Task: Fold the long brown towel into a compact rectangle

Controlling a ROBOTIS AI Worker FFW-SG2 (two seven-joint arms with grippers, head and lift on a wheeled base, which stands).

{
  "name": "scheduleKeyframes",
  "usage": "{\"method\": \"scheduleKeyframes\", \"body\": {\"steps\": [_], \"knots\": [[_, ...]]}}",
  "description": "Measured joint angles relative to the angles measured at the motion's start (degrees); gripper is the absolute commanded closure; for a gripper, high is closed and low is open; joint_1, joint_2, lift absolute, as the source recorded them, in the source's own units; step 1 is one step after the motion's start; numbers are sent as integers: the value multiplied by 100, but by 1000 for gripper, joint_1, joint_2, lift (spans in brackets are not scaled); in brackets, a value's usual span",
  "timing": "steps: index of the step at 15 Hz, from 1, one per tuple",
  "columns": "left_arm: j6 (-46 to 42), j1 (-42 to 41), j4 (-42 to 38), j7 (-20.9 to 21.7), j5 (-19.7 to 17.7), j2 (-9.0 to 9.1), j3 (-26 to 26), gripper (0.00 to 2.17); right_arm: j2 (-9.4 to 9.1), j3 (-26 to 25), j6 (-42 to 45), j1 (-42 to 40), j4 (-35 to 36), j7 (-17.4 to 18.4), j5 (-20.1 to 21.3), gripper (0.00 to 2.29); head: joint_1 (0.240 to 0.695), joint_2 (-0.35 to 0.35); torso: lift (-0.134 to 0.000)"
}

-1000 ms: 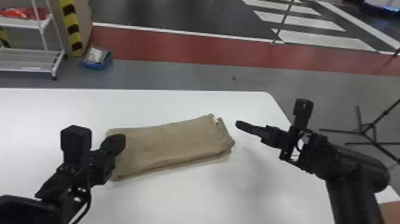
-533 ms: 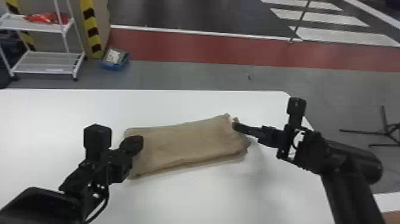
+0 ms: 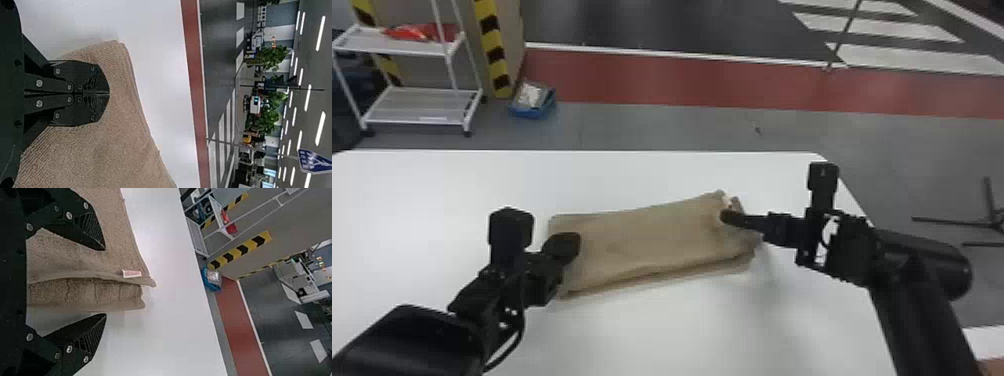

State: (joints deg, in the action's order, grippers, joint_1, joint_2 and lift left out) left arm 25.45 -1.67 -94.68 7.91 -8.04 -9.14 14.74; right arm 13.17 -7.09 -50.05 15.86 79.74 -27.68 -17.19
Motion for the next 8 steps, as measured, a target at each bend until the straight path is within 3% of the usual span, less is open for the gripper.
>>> {"method": "scheduleKeyframes", "body": {"steps": [4,6,8], "knots": [[0,23,27,0,26,0,2,1986,-7,167,-247,151,-57,8,228,475,695,-145,-116],[11,26,28,0,27,-17,2,1986,-13,221,-358,210,-70,-2,281,714,695,-142,-116],[17,26,28,0,34,-31,-4,1986,-11,261,-495,251,-73,-53,285,1106,695,-136,-116]]}}
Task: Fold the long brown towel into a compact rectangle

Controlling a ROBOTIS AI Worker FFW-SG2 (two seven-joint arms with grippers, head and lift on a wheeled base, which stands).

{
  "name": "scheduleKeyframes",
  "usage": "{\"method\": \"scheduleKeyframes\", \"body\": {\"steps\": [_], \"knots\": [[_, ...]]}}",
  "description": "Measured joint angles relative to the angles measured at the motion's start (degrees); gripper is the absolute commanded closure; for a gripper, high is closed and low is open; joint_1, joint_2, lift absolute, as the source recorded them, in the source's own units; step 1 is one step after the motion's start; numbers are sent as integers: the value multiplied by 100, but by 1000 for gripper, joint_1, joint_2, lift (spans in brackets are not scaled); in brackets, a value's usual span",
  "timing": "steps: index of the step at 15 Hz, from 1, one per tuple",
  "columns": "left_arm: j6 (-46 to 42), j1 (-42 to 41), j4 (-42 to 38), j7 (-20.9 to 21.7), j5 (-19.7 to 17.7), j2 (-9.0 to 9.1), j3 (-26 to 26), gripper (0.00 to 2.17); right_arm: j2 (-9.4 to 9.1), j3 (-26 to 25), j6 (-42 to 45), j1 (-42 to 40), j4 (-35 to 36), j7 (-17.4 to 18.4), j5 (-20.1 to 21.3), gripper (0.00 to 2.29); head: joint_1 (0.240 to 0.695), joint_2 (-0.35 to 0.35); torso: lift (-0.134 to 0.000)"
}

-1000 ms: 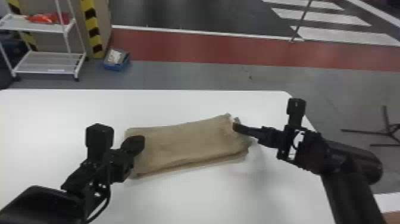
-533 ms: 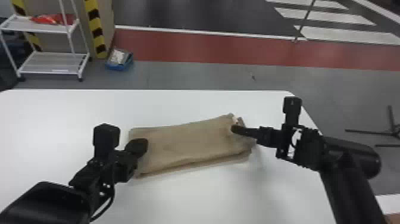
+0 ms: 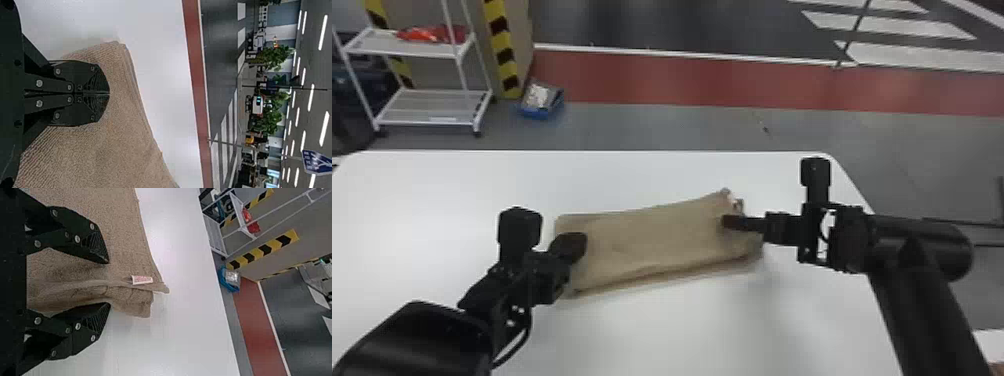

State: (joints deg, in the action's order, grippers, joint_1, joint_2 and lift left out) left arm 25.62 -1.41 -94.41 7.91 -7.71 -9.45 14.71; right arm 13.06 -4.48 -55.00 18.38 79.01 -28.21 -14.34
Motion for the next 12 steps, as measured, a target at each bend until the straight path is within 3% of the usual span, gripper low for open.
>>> {"method": "scheduleKeyframes", "body": {"steps": [2,5,12], "knots": [[34,0,0,-1,5,-2,-3,1986,1,-17,-87,8,7,-123,-32,1301,695,-129,-116],[145,1,-2,-12,3,12,-2,1986,-23,-37,-233,-59,346,-170,-138,1301,695,-121,-116],[265,11,-4,9,-36,38,32,1986,-183,220,-1259,-461,2251,192,-440,1298,695,-76,-116]]}}
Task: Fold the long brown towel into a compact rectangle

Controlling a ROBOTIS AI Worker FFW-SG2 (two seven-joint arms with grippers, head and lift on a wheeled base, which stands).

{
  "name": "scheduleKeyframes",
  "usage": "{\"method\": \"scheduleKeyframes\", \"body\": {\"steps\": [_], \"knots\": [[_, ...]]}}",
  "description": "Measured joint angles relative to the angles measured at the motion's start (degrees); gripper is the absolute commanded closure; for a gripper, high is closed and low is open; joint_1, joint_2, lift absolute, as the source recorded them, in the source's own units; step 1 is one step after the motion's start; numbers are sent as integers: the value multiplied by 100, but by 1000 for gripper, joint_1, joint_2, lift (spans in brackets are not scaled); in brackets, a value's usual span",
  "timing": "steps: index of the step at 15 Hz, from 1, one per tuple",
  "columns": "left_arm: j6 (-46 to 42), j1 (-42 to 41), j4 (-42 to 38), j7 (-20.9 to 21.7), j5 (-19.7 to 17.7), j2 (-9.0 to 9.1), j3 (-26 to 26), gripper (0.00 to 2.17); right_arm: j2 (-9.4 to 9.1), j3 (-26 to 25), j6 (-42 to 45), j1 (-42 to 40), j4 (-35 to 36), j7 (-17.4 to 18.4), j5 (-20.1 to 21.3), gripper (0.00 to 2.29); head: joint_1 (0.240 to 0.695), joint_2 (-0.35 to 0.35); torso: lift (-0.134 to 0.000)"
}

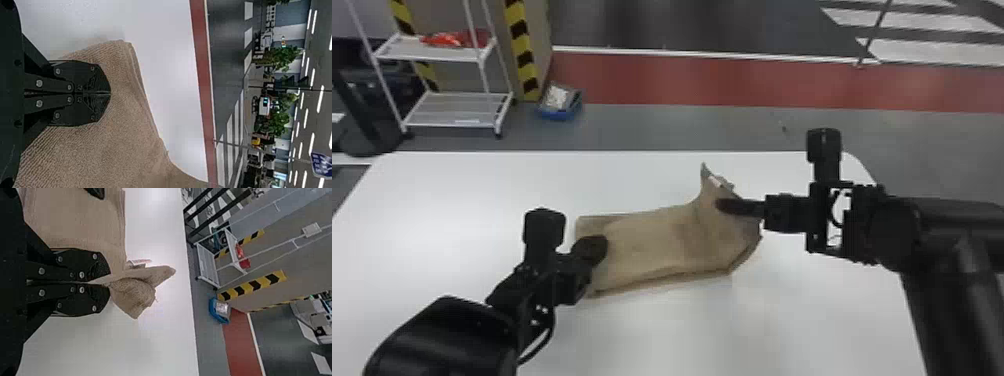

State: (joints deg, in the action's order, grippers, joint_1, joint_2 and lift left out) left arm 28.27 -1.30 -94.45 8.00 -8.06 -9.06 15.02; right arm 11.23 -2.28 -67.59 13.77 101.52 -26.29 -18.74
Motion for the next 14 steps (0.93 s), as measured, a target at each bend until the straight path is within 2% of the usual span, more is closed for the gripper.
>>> {"method": "scheduleKeyframes", "body": {"steps": [3,7,11,14], "knots": [[7,7,-42,8,-67,16,33,1986,-104,256,-679,244,266,393,-244,1298,695,-45,-116],[409,-80,-571,87,-132,-15,-133,1986,-121,438,-1403,754,262,690,-286,1298,695,-31,-116],[971,-447,-1176,608,-463,-70,-659,1986,-122,493,-1542,1099,-1,767,-270,1298,695,-18,-116],[1077,-576,-1208,914,-627,-113,-826,1986,-190,547,-1536,1323,-221,808,-222,1298,695,-11,-116]]}}
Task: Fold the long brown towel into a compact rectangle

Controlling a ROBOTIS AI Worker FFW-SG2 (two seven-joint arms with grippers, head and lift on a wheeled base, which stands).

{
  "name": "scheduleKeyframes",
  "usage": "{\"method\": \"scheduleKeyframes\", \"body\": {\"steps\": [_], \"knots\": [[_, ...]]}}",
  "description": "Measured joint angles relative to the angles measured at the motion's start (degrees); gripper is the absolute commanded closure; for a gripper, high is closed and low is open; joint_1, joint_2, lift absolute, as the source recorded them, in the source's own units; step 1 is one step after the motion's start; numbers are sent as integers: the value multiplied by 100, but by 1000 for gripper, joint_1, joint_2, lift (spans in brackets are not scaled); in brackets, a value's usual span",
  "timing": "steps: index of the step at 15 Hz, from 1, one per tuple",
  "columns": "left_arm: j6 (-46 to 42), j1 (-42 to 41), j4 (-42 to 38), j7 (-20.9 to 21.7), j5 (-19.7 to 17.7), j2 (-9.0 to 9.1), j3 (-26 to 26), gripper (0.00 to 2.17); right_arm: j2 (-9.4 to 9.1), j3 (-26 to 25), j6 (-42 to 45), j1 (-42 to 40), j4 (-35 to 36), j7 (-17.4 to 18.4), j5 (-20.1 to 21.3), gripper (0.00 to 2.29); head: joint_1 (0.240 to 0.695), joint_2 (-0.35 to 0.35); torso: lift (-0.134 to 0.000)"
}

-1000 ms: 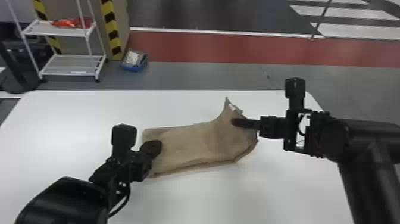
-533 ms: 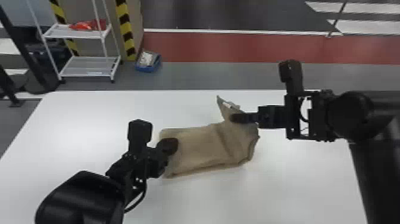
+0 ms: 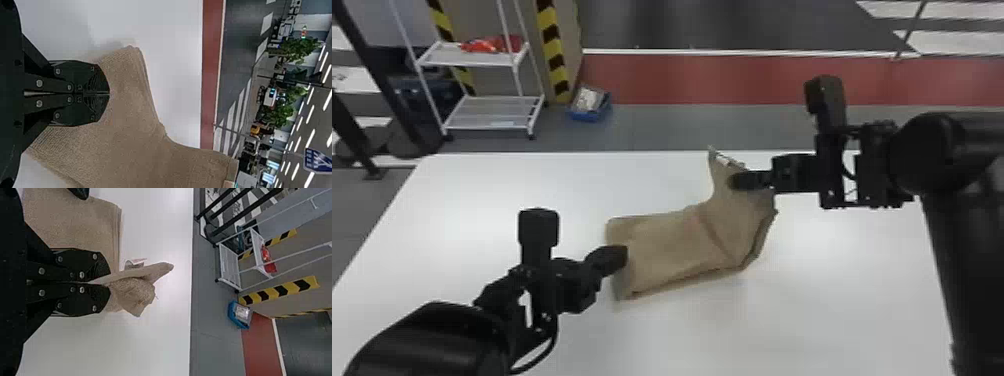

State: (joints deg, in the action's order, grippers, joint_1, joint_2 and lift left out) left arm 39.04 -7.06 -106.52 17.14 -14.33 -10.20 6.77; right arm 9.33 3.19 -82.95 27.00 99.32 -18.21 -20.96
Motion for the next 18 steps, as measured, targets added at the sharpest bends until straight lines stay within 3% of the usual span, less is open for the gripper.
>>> {"method": "scheduleKeyframes", "body": {"steps": [7,13,18], "knots": [[-48,115,355,86,79,0,56,1986,-281,502,-73,57,-35,86,165,1298,695,41,-116],[-164,153,540,97,90,18,213,1986,-890,1258,263,-9,-241,214,862,1298,695,98,-116],[-286,151,548,87,71,32,241,1986,-924,1484,648,-19,-665,249,1060,1298,695,101,-116]]}}
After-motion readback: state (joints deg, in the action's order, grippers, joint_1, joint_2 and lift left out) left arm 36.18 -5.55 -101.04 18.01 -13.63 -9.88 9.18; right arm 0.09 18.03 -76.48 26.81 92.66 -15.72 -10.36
